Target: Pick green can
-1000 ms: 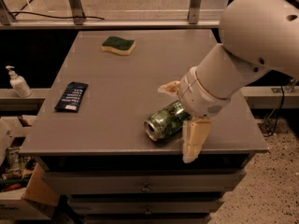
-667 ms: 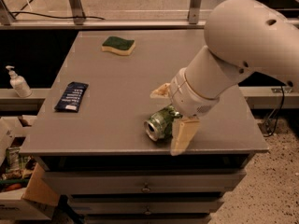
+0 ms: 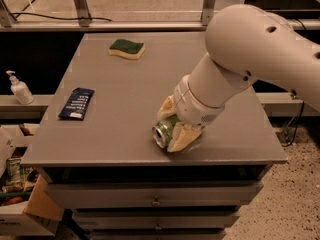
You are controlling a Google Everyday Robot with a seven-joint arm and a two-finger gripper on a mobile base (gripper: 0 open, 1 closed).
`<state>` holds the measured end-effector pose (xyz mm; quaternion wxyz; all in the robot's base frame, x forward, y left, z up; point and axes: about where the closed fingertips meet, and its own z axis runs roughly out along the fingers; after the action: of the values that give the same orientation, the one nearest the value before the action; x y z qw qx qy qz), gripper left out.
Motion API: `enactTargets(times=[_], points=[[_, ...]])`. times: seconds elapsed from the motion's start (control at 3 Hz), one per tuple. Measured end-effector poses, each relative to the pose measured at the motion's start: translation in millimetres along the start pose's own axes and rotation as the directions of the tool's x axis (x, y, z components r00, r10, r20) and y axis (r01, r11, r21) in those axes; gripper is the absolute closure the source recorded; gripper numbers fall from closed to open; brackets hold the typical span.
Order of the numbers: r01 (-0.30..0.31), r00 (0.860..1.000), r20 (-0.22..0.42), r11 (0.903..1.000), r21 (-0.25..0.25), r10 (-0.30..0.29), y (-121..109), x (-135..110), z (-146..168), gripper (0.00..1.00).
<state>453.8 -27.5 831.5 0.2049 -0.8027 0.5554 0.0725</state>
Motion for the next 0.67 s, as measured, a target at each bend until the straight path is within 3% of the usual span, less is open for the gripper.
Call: enactTargets(times=[0.33,0.67], points=[[0.004,1.000,0.006,1.0000,0.008,-0.004,-5,-6,-3,0.86],[0.011,0.999,0.030,0.9997,0.024,-0.011,-15,-22,-18,1.00]])
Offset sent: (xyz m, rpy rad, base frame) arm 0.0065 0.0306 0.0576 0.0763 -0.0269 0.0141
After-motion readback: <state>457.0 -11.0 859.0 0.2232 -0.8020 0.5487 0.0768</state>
